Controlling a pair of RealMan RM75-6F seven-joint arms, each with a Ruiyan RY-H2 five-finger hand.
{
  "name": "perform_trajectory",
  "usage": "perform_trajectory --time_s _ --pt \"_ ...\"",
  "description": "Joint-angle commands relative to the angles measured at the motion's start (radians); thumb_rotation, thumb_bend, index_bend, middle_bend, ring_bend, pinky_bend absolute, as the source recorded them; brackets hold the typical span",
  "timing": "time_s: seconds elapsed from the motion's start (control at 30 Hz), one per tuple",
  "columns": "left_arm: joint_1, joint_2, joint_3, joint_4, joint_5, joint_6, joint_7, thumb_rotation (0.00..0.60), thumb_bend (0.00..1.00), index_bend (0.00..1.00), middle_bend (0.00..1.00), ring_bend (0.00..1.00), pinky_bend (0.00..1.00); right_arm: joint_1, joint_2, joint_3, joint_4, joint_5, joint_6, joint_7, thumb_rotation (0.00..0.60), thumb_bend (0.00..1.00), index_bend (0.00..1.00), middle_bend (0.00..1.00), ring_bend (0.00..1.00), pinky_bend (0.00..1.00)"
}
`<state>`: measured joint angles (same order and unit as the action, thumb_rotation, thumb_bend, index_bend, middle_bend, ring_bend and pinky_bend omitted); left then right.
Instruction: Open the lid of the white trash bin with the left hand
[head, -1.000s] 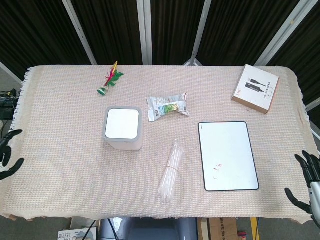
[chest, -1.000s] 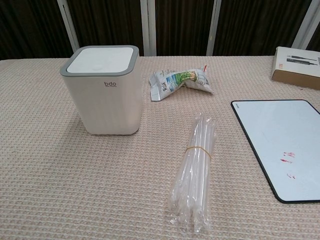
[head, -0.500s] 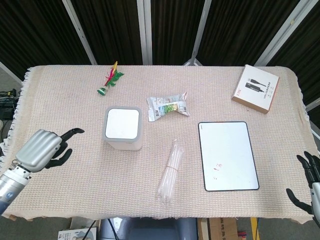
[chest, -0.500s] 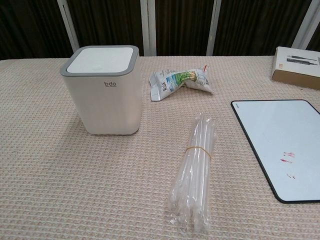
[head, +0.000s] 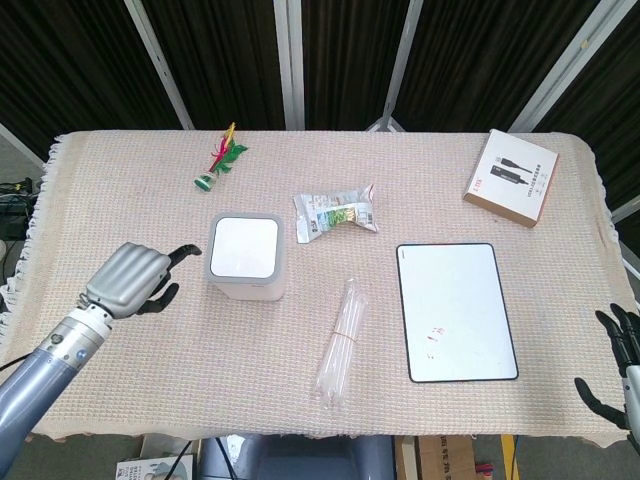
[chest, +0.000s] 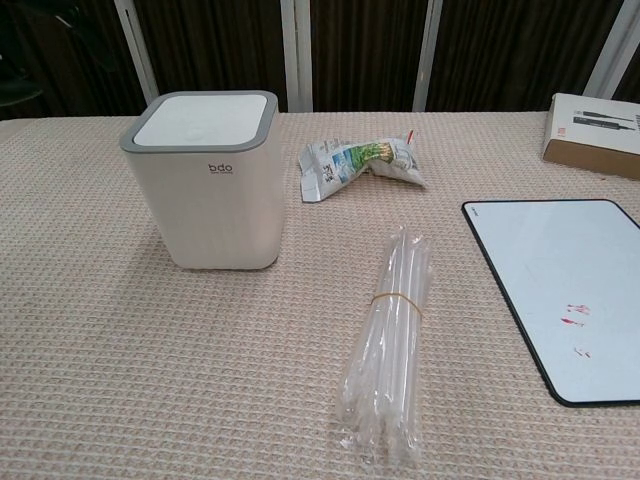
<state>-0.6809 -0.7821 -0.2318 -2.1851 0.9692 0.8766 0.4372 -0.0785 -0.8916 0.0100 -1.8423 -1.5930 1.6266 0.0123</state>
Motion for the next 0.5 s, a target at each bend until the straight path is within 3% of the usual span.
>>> perform_trajectory --time_s 0.03,0.5 --pt "-0.075 -0.065 0.014 0.009 -0.117 -0.015 0.058 0.600 0.67 0.23 0.89 0.79 0.70 -0.001 0.000 0.000 0.000 -0.001 0.002 0.000 0.600 0.27 0.12 0.06 0.00 0.00" --pt "-0.200 -0.206 0.064 0.035 -0.257 0.059 0.192 0.600 0.67 0.23 0.89 0.79 0.70 -0.002 0.001 0.003 0.004 0.004 0.002 0.008 0.600 0.27 0.12 0.06 0.00 0.00"
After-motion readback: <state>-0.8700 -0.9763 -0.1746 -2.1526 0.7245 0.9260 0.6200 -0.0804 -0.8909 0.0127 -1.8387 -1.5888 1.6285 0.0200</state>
